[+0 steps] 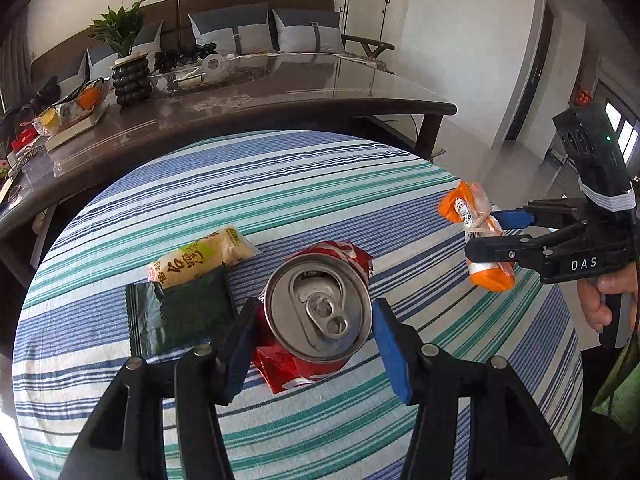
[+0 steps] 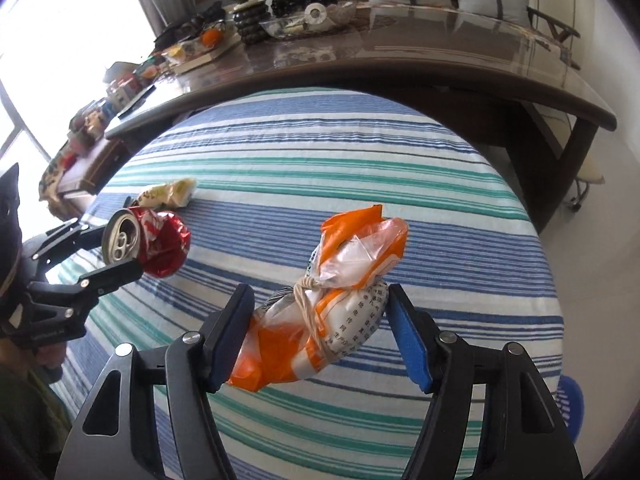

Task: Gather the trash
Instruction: 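Grasp the crushed red can with the left tool while right tool grasps orange wrapper, then carry the red can and orange wrapper over the blue wastebasket with both tools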

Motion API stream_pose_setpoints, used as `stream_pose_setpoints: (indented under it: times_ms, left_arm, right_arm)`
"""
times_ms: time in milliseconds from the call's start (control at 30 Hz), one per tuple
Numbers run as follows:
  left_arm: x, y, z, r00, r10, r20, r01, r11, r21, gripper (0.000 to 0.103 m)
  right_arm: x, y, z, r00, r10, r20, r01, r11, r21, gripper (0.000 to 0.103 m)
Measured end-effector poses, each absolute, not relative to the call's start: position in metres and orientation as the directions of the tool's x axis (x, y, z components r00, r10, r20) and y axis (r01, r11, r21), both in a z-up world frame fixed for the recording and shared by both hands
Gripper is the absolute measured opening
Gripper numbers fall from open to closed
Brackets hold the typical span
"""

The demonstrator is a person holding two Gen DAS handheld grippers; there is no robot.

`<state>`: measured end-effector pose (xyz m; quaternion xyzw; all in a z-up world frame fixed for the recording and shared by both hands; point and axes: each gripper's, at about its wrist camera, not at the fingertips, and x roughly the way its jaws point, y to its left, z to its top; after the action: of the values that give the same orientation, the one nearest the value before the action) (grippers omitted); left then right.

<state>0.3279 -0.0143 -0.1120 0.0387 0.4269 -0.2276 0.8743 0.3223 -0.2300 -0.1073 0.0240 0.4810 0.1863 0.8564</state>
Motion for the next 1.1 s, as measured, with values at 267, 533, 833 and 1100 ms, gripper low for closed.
stream_pose_setpoints:
  times_ms: [267,533,833,1100]
  left_arm:
    - [0.253,-0.018,-0.112,0.514,-0.326,-0.794,0.265,0.94,-0.214,0.057]
    - [0.242,-0.028,-0.127,0.536,-0.325,-0.779,0.319,0.932,-0.17,0.069]
    - [0.242,-0.027,-0.132,0.564,-0.318,-0.762,0.337,0.931,-0.139,0.069]
    - [0.24,-0.022,-0.119,0.57,-0.361,-0.738,0.318,0.925,-0.207,0.054]
  right_arm:
    - [0.252,-0.207,-0.114,0.35,0.274,-0.896,-0.541,0.84,0.045,0.071]
    - [0.246,-0.22,-0.133,0.391,0.25,-0.886,-0.416,0.906,0.072,0.09]
    - [0.25,-0.229,-0.132,0.428,0.279,-0.86,-0.267,0.948,0.175,0.081]
    - [0.239,-0.233,-0.114,0.463,0.295,-0.836,-0.291,0.941,0.171,0.054]
